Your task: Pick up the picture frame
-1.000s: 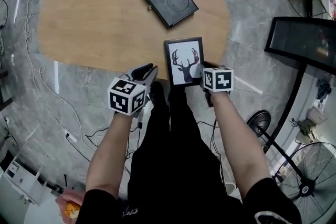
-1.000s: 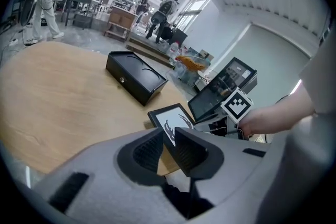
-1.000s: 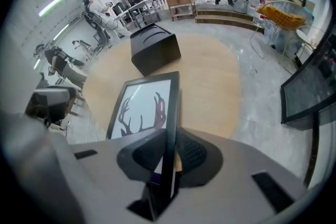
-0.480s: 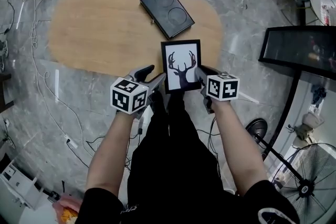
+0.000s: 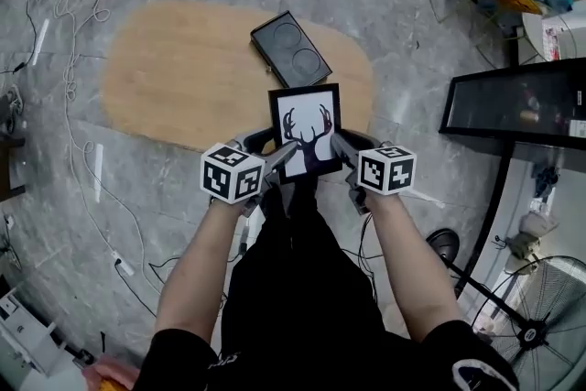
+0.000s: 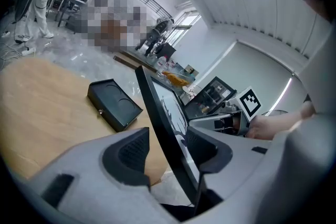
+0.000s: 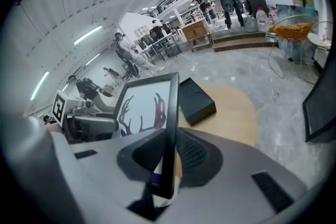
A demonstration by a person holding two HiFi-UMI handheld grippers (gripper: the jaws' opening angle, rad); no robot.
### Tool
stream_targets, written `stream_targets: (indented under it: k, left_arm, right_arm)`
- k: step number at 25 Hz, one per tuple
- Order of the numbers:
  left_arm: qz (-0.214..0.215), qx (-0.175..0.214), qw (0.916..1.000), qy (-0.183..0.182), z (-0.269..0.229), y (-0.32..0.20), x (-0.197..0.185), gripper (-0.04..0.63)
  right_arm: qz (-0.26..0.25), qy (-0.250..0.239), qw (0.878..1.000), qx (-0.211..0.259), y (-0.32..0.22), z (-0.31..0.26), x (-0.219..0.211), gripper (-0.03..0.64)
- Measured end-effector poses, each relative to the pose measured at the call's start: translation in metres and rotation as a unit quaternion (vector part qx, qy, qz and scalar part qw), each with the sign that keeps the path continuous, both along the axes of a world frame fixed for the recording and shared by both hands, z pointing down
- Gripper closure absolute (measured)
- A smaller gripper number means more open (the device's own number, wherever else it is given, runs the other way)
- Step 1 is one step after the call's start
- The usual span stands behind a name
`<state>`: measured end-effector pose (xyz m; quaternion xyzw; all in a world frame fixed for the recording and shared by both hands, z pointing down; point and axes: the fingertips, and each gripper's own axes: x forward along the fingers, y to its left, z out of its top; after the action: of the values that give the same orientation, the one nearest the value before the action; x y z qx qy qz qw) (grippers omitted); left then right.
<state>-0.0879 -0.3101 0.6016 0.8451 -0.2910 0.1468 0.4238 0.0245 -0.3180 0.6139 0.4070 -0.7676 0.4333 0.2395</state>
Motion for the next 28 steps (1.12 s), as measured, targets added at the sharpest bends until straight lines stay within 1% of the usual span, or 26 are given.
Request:
stream_targets:
  k: [2,4,7,12,14,19,22,24,28]
  left_arm:
    - [0.0,0.008,0.9999,0.009,-0.011,0.0,0.003,0.416]
    - [-0.002,0.011,0.9998,0.015,-0.02,0.001,0.004,0.452]
    - [-0.004,0.007,0.9994,0.033,-0.035,0.006,0.005,0.482]
    - [-0.02,0.009,0.9961,0.086,-0.07,0.028,0.002,0.53]
    - [-0.025,0.018,0.994,0.105,-0.085,0.037,0.0,0.553]
    - [-0.012,0.054,0.9904,0.127,-0.126,0.048,0.003,0.558]
    - [0.0,0.081,0.9877,0.134,-0.155,0.051,0.002,0.56]
    - [0.005,0.099,0.9863,0.132,-0.172,0.051,-0.001,0.561]
    - [0.008,0.136,0.9857,0.1,-0.2,0.048,-0.009,0.563]
  right_arm:
    - [-0.002,-0.005,1.0,0.007,-0.002,-0.011,-0.003,0.546]
    - [-0.008,-0.006,1.0,0.013,-0.001,-0.021,-0.007,0.546]
    - [-0.022,0.005,0.999,0.023,0.002,-0.034,-0.01,0.546]
    - [-0.033,-0.002,0.999,0.036,0.021,-0.058,-0.016,0.546]
    - [-0.033,-0.009,0.999,0.042,0.028,-0.069,-0.021,0.546]
    - [-0.03,-0.019,0.998,0.059,0.042,-0.101,-0.021,0.543]
    - [-0.042,-0.026,0.995,0.086,0.048,-0.126,-0.024,0.534]
    - [-0.046,-0.031,0.993,0.105,0.049,-0.141,-0.024,0.518]
    - [-0.042,-0.035,0.99,0.133,0.055,-0.168,-0.017,0.523]
